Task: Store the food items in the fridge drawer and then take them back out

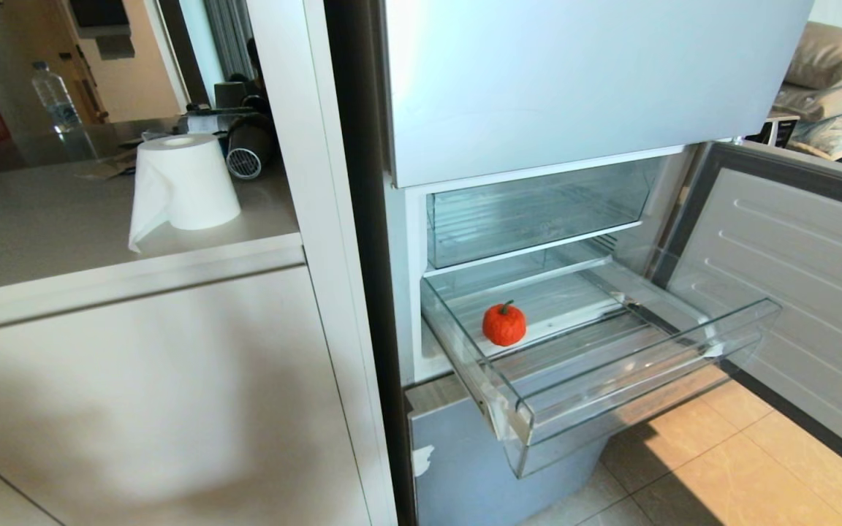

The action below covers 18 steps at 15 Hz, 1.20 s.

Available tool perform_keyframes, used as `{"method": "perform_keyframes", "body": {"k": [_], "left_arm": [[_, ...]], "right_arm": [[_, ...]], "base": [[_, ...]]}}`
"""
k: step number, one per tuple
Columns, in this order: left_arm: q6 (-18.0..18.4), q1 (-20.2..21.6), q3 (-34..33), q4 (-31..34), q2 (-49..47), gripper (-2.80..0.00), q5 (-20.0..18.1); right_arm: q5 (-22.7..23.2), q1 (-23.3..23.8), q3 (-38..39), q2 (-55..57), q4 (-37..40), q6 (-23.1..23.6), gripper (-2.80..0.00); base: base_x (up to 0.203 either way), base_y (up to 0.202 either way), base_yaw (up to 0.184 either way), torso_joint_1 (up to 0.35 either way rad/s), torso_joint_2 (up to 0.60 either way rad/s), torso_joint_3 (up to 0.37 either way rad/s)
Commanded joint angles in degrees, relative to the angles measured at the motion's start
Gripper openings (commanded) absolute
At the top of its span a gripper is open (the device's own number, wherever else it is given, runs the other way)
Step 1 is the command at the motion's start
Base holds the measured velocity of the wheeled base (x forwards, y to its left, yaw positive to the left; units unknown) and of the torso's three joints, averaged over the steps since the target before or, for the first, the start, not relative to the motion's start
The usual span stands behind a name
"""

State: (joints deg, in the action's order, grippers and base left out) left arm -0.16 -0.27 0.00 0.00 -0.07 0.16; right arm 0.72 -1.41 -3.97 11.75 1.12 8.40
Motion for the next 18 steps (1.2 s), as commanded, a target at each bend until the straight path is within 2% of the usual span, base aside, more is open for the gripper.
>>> {"method": "perform_keyframes", "body": {"k": [1, 2, 5, 14, 18], "left_arm": [[0.0, 0.0, 0.0, 0.0, 0.0, -2.80, 0.0], [0.0, 0.0, 0.0, 0.0, 0.0, -2.80, 0.0], [0.0, 0.0, 0.0, 0.0, 0.0, -2.80, 0.0], [0.0, 0.0, 0.0, 0.0, 0.0, -2.80, 0.0], [0.0, 0.0, 0.0, 0.0, 0.0, -2.80, 0.0]], "right_arm": [[1.4, 0.8, 2.8, -9.9, -0.2, -0.4, -2.80], [1.7, 1.1, 3.3, -11.7, -0.6, -0.9, -2.80], [-0.8, 1.4, 4.0, -11.7, -1.4, -8.4, -2.80], [-0.8, 1.4, 4.0, -11.7, -1.4, -8.4, -2.80], [-0.8, 1.4, 4.0, -11.7, -1.3, -8.4, -2.80]], "base": [[0.000, 0.000, 0.000, 0.000, 0.00, 0.000], [0.000, 0.000, 0.000, 0.000, 0.00, 0.000], [0.000, 0.000, 0.000, 0.000, 0.00, 0.000], [0.000, 0.000, 0.000, 0.000, 0.00, 0.000], [0.000, 0.005, -0.158, 0.003, 0.00, 0.004]]}}
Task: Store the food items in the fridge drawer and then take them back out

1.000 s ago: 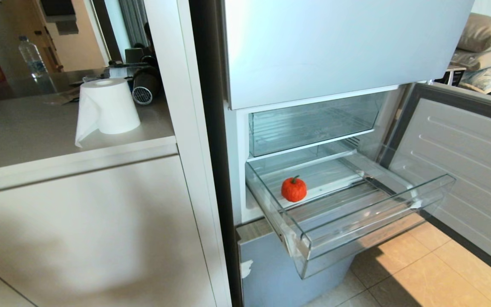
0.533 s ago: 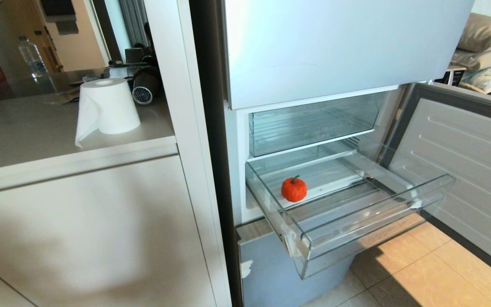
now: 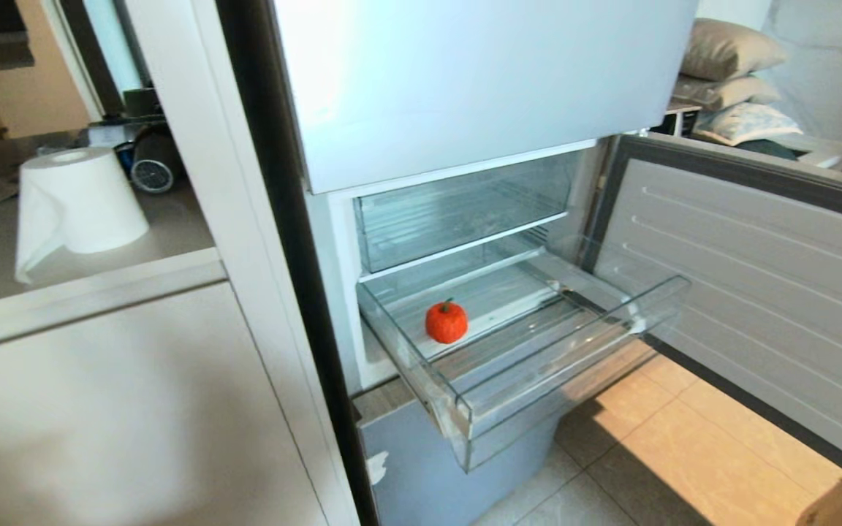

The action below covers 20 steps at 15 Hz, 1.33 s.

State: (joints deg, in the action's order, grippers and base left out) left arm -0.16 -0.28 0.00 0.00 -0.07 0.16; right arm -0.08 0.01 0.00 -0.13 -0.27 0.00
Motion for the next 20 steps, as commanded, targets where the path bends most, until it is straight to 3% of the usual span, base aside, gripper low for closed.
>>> {"method": "perform_keyframes", "body": {"k": [1, 9, 12, 14, 16, 18, 20], "left_arm": [[0.0, 0.0, 0.0, 0.0, 0.0, -2.80, 0.0], [0.0, 0.0, 0.0, 0.0, 0.0, -2.80, 0.0], [0.0, 0.0, 0.0, 0.0, 0.0, -2.80, 0.0], [0.0, 0.0, 0.0, 0.0, 0.0, -2.80, 0.0], [0.0, 0.0, 0.0, 0.0, 0.0, -2.80, 0.0], [0.0, 0.0, 0.0, 0.0, 0.0, -2.80, 0.0], [0.0, 0.0, 0.0, 0.0, 0.0, -2.80, 0.0]], "right_arm": [[0.0, 0.0, 0.0, 0.2, 0.1, 0.0, -2.80], [0.0, 0.0, 0.0, 0.2, 0.0, 0.1, -2.80], [-0.1, -0.1, -0.5, 0.7, 0.0, 1.9, -2.80], [-0.8, 0.1, -4.8, 5.0, 0.3, 0.6, -2.80], [-4.2, 1.3, -8.2, 13.0, 1.2, -0.6, -2.80], [-4.9, 9.4, -11.4, 24.1, 1.3, -1.4, -2.80], [-1.7, 22.2, -13.6, 32.4, -1.1, -1.8, -2.80]], "base": [[-0.001, 0.006, -0.176, -0.001, 0.00, 0.002], [-0.001, 0.007, -0.169, 0.003, 0.00, 0.003], [-0.001, 0.001, -0.027, -0.001, 0.00, 0.001], [0.000, 0.000, 0.000, 0.000, 0.00, 0.000], [0.000, 0.000, 0.000, 0.000, 0.00, 0.000], [0.000, 0.000, 0.000, 0.000, 0.00, 0.000], [0.000, 0.000, 0.000, 0.000, 0.00, 0.000]]}}
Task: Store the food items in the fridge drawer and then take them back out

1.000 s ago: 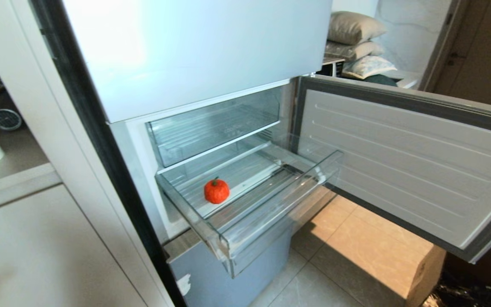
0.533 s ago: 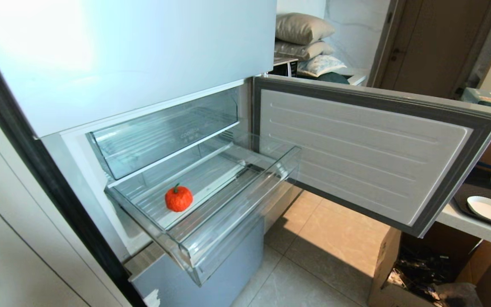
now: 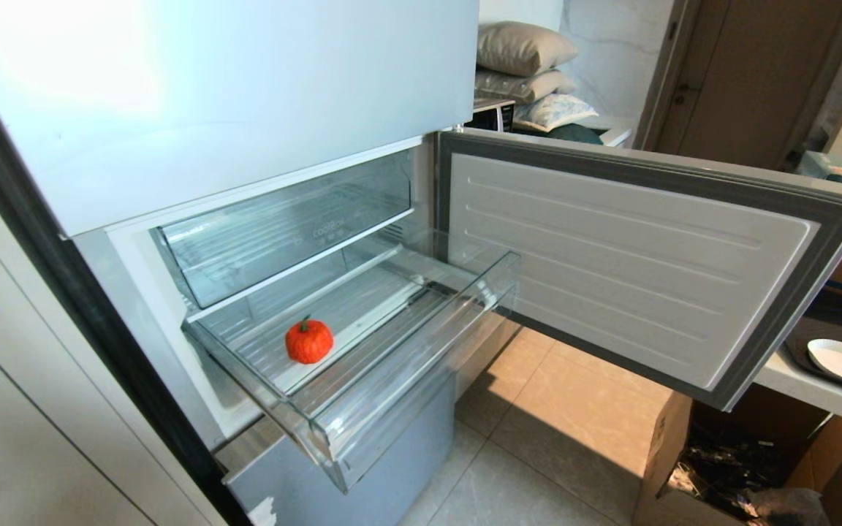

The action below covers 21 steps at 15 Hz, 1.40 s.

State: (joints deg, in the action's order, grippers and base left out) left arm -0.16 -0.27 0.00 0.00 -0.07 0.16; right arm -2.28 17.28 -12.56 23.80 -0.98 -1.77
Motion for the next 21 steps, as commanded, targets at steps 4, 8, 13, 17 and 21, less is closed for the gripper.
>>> {"method": "perform_keyframes", "body": {"k": [4, 8, 13, 17, 21], "left_arm": [[0.0, 0.0, 0.0, 0.0, 0.0, -2.80, 0.0], [0.0, 0.0, 0.0, 0.0, 0.0, -2.80, 0.0], [0.0, 0.0, 0.0, 0.0, 0.0, -2.80, 0.0], [0.0, 0.0, 0.0, 0.0, 0.0, -2.80, 0.0], [0.0, 0.0, 0.0, 0.0, 0.0, -2.80, 0.0]], "right_arm": [[11.9, 27.0, -6.5, 24.3, -7.9, -1.7, -2.80], [17.3, 34.5, -14.6, 40.0, -10.9, -2.7, -2.80], [18.2, 38.0, -22.1, 56.2, -18.3, -2.9, -2.80], [18.5, 40.8, -32.4, 69.1, -21.0, -3.0, -2.80], [18.9, 41.1, -42.3, 82.2, -24.3, -3.4, -2.80]], "base": [[0.000, 0.000, 0.000, 0.000, 0.00, 0.000], [0.000, 0.000, 0.000, 0.000, 0.00, 0.000], [0.000, 0.000, 0.000, 0.000, 0.00, 0.000], [0.000, 0.000, 0.000, 0.000, 0.00, 0.000], [0.000, 0.000, 0.000, 0.000, 0.00, 0.000]]}}
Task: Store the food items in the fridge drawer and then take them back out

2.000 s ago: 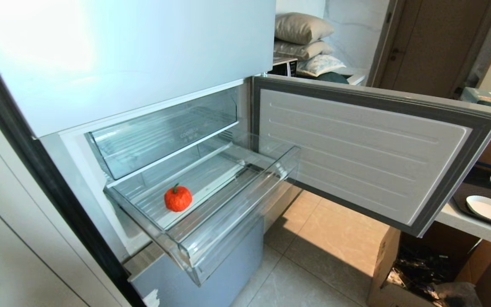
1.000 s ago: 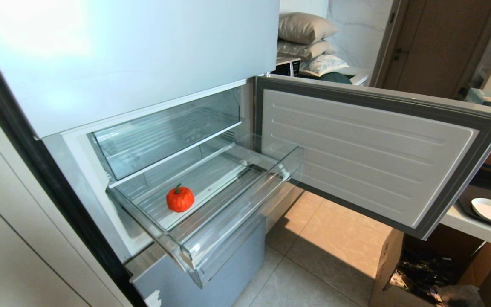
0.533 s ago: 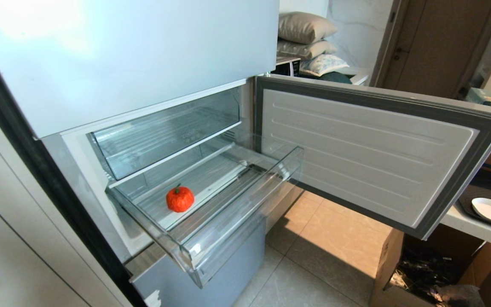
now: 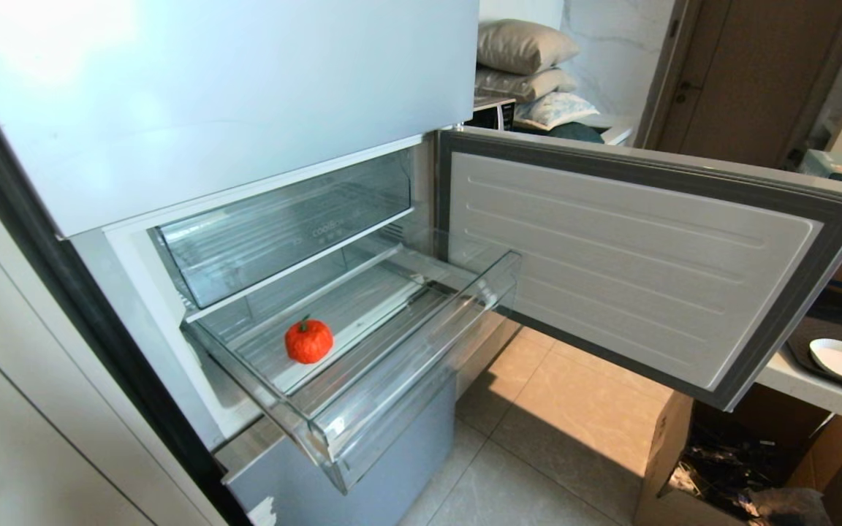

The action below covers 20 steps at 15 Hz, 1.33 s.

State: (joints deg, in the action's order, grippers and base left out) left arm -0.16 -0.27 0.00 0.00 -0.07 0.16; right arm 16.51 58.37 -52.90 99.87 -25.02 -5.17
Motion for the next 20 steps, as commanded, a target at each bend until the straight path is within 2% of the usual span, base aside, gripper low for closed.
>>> {"method": "perform_keyframes", "body": {"k": [1, 4, 8, 11, 20], "left_arm": [[0.0, 0.0, 0.0, 0.0, 0.0, -2.80, 0.0], [0.0, 0.0, 0.0, 0.0, 0.0, -2.80, 0.0], [0.0, 0.0, 0.0, 0.0, 0.0, -2.80, 0.0], [0.0, 0.0, 0.0, 0.0, 0.0, -2.80, 0.0], [0.0, 0.0, 0.0, 0.0, 0.0, -2.80, 0.0]], "right_arm": [[0.1, 0.1, -4.1, 9.4, -3.0, -0.6, -2.80], [0.2, -0.3, -11.4, 17.8, -7.7, -2.1, -2.80], [-0.4, -2.6, -22.3, 27.9, -8.4, -4.9, -2.80], [-4.7, -4.9, -28.5, 33.6, -8.1, -6.3, -2.80], [-5.7, -7.3, -34.8, 38.9, -7.9, -7.0, -2.80]], "base": [[0.000, 0.000, 0.000, 0.000, 0.00, 0.000], [0.000, 0.000, 0.000, 0.000, 0.00, 0.000], [0.000, 0.000, 0.000, 0.000, 0.00, 0.000], [0.000, 0.000, 0.000, 0.000, 0.00, 0.000], [0.000, 0.000, 0.000, 0.000, 0.00, 0.000]]}}
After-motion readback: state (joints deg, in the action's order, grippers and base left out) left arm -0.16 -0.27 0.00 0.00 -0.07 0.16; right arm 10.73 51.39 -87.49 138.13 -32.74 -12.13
